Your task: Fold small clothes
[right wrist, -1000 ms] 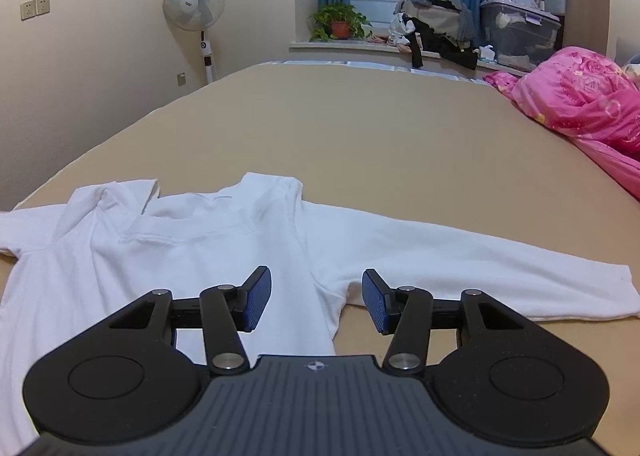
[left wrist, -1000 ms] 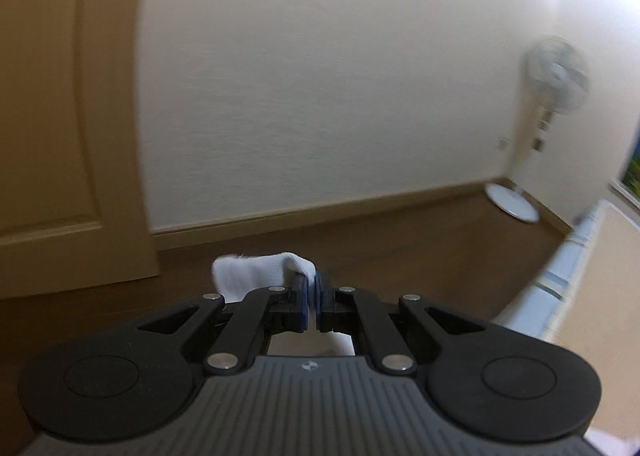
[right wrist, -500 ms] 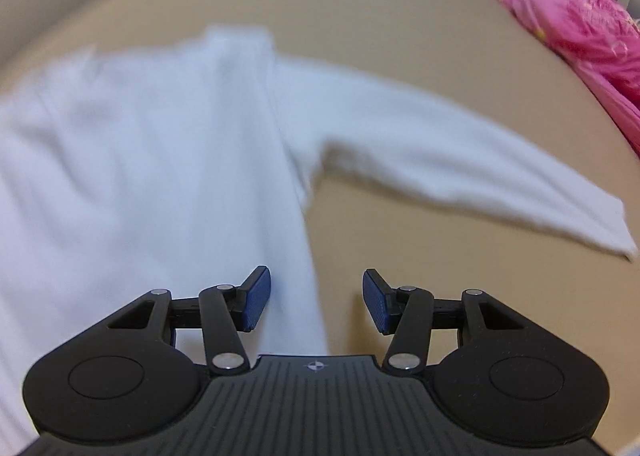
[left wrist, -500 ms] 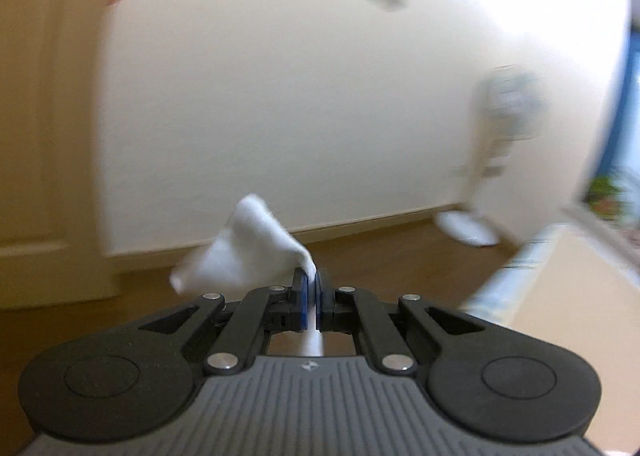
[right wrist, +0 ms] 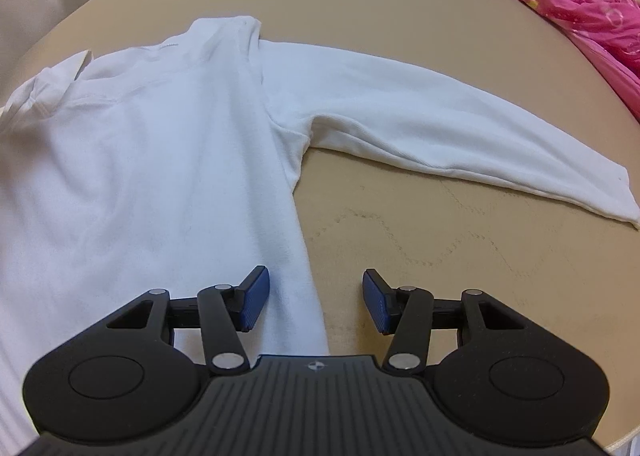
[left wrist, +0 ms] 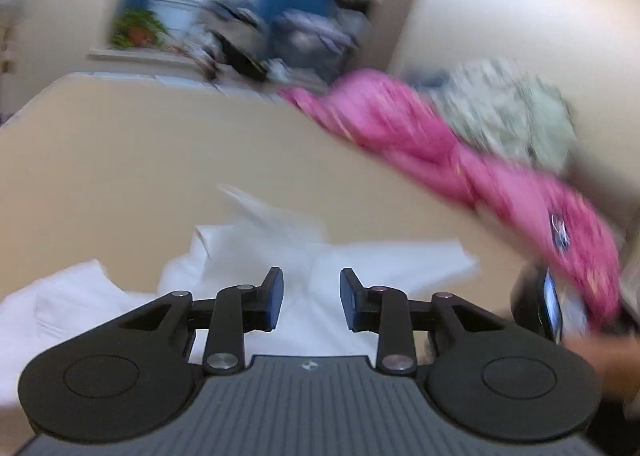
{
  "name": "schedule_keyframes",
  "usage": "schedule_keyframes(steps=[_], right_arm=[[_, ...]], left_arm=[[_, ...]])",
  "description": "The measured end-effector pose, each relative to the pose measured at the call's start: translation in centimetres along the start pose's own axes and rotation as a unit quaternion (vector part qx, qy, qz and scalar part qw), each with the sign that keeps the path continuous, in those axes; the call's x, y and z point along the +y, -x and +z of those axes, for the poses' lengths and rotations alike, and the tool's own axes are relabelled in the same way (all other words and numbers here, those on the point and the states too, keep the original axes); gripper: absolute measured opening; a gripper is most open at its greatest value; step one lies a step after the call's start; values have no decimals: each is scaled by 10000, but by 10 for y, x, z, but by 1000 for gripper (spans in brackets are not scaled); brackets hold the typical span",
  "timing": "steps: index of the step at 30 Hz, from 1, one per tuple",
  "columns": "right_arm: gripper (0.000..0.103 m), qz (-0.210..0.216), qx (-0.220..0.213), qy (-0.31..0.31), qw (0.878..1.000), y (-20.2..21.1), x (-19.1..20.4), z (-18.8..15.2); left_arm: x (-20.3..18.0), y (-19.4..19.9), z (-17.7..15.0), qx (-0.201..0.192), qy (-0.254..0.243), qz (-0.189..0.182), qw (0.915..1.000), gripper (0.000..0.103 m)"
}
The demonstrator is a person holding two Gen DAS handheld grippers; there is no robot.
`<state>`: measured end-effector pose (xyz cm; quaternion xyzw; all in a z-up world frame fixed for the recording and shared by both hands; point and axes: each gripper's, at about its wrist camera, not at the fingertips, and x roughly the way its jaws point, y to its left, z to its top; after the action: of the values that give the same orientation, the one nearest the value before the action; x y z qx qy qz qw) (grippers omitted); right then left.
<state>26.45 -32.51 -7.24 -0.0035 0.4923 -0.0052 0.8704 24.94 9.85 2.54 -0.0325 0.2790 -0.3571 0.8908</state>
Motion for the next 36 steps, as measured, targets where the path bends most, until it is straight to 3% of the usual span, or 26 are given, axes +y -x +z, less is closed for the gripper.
schedule_keyframes(steps=[2, 4, 7, 10, 12, 14, 16, 19, 22, 27, 32, 33, 34, 35, 36], right_arm=[[53, 58, -171, -55, 9998, 7, 1, 1], [53, 176, -444, -49, 9988, 18, 3, 3], [45, 327, -842, -23, 9959, 32, 4, 7], [37, 513, -1087, -111, 9927, 40, 2, 10], [37, 549, -1145, -143, 9918, 42, 1, 11], [37, 572, -1099, -204, 9921, 40, -3, 12], [37, 579, -1022, -273, 9927, 37, -4, 13], [37, 578, -986, -351, 9928, 34, -5, 13], [37, 582, -968, -419, 9927, 31, -3, 13], [37, 595, -937, -363, 9932, 27, 0, 14], [37, 579, -920, -339, 9935, 25, -2, 13], [37, 565, -905, -341, 9937, 24, -2, 13], [37, 554, -896, -338, 9939, 23, -1, 13], [37, 546, -891, -335, 9940, 23, -1, 13], [37, 539, -891, -334, 9940, 22, -1, 12]], left_arm=[[11, 14, 3, -120, -5, 148, 9998, 36], [48, 27, 16, -143, 275, 357, 9989, 36], [105, 63, 28, -71, 275, 1336, 9906, 36], [169, 69, 23, 275, 475, 2157, 9749, 36], [228, 84, 9, 290, 1145, 2434, 9627, 36], [286, 98, -8, 328, 2069, 2326, 9497, 36], [316, 99, -19, 507, 2459, 2286, 9406, 36], [339, 107, -17, 503, 2457, 2229, 9420, 42], [345, 83, -14, 812, 2230, 1951, 9516, 47], [320, 52, -25, 1115, 1373, 1666, 9700, 47], [300, 4, -21, 1286, 849, 1724, 9729, 47], [292, 6, -26, 1295, 809, 1725, 9731, 43], [286, 6, -32, 1291, 754, 1715, 9738, 20], [285, 5, -34, 1303, 660, 1715, 9743, 6], [281, 0, -35, 1336, 553, 1718, 9745, 2]])
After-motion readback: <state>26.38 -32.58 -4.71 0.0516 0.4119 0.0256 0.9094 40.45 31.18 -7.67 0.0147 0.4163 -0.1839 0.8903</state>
